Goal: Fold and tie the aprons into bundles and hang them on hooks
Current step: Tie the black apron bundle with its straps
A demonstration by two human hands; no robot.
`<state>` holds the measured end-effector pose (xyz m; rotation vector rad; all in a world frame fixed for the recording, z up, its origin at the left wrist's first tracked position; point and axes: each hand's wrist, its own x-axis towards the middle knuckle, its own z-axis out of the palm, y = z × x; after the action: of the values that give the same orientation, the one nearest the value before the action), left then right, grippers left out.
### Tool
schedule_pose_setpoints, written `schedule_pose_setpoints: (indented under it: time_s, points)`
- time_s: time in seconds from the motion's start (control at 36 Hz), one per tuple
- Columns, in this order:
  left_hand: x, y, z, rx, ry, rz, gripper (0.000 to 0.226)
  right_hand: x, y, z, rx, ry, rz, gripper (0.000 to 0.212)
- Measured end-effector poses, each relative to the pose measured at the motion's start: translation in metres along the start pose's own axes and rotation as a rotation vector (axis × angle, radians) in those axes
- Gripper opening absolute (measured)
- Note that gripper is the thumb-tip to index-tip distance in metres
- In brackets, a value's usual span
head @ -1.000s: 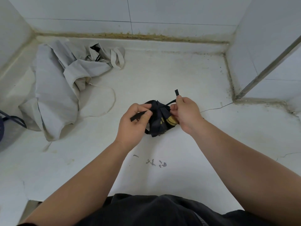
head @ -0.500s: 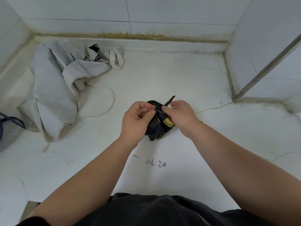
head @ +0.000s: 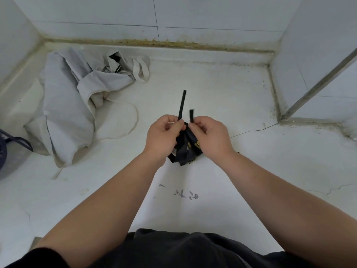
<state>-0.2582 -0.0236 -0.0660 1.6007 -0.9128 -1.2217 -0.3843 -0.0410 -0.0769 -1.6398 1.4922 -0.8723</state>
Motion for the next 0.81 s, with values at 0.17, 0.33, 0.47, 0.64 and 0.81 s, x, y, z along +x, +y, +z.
schedule_pose_setpoints:
  time_s: [0.17, 0.33, 0.47, 0.64, 0.81]
  points:
    - [0.009, 0.007, -0.006, 0.248, -0.082, 0.022, 0.019, -0.002, 0.001, -0.003, -0.218, -0.044, -0.309, 0.026]
    - [0.012, 0.016, -0.010, 0.545, -0.269, 0.108, 0.020, 0.003, 0.007, -0.007, -0.383, -0.088, -0.352, 0.025]
    - [0.012, 0.020, -0.012, 0.644, -0.354, 0.183, 0.014, 0.005, 0.002, -0.011, -0.299, -0.195, -0.218, 0.021]
    - [0.007, 0.009, -0.011, 0.604, -0.134, 0.303, 0.027, 0.011, -0.001, -0.008, -0.026, -0.144, 0.044, 0.014]
    - [0.001, 0.004, -0.006, 0.609, -0.095, 0.417, 0.021, 0.017, -0.004, -0.010, -0.140, -0.185, 0.027, 0.038]
